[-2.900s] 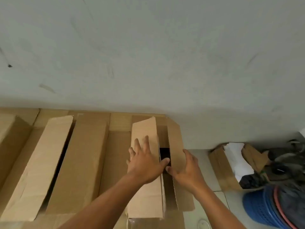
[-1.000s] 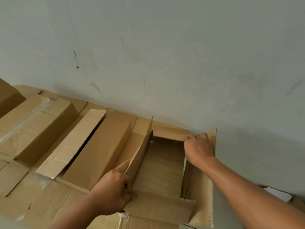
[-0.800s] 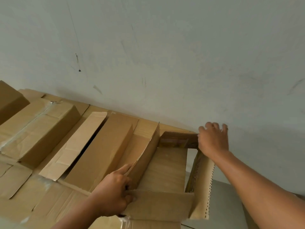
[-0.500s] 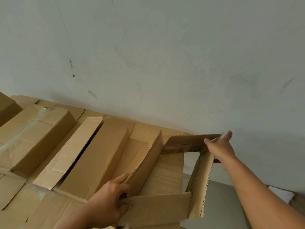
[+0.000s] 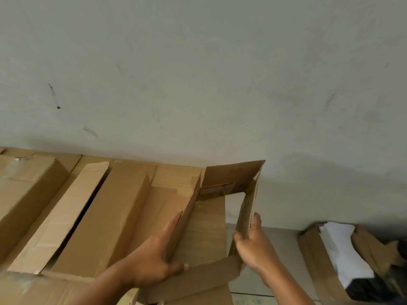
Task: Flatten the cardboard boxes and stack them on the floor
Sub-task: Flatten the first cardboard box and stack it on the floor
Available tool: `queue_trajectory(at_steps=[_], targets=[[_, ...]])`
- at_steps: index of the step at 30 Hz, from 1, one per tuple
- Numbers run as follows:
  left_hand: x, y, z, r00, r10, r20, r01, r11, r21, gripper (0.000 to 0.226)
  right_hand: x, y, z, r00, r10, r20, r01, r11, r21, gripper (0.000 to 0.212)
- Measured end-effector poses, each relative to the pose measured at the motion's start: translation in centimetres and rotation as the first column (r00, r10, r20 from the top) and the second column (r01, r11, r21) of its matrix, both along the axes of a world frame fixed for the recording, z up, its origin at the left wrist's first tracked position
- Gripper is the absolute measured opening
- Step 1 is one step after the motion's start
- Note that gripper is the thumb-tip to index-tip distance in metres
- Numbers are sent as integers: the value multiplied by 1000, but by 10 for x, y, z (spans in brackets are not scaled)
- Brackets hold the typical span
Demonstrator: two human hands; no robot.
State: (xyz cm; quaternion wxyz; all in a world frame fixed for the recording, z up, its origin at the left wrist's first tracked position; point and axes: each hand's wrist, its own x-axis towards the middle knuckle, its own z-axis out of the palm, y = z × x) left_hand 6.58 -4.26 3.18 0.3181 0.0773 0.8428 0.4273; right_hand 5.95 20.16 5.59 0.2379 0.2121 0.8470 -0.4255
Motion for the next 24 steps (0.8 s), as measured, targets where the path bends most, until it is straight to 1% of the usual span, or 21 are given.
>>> queue_trajectory(at_steps=[2,4,6,8,9,12,14,15,16,17,18,19,22,23,24], targets=[[0,6,-3,998,16,-53,-16,1000,3,103,16,-6,-5,999,-42,25,43,998,-51,84],[3,8,-5,995,40,-94,-38,999,18,90,29,-14,-13,993,-113,34,116,989,-97,75],[6,4,-8,996,67,-67,-63,996,56,80,38,-22,-15,981,-192,-6,190,976,-111,63],[9,3,-6,996,69,-50,-65,995,81,76,43,-32,-10,962,-267,-49,259,957,-129,61],[10,3,-4,997,58,-45,-53,994,97,74,43,-38,-4,959,-275,-66,267,957,-114,63],[16,8,3,999,-2,-36,8,988,155,69,44,-54,13,965,-221,-144,215,975,-58,67],[22,12,4,997,-57,-58,67,977,202,69,45,-67,23,958,-203,-203,193,979,-69,67],[26,14,5,992,-87,-89,105,968,228,73,45,-73,26,951,-216,-220,201,975,-91,72],[30,17,4,986,-109,-129,140,954,265,78,45,-78,26,941,-253,-224,230,966,-122,82],[35,20,2,978,-122,-167,169,938,303,80,45,-83,25,932,-296,-209,271,953,-137,94],[41,22,0,973,-126,-195,187,922,340,81,45,-87,23,924,-331,-189,312,942,-123,101],[46,25,-2,972,-122,-199,190,910,368,79,46,-89,20,916,-362,-174,353,932,-83,97],[55,29,-4,968,-160,-192,230,870,437,75,53,-85,10,871,-438,-224,459,887,49,48],[56,28,-7,967,-196,-161,250,849,465,73,58,-82,10,852,-465,-241,490,871,50,40],[56,25,-8,968,-230,-101,250,832,496,71,64,-78,11,834,-489,-256,513,858,35,37]])
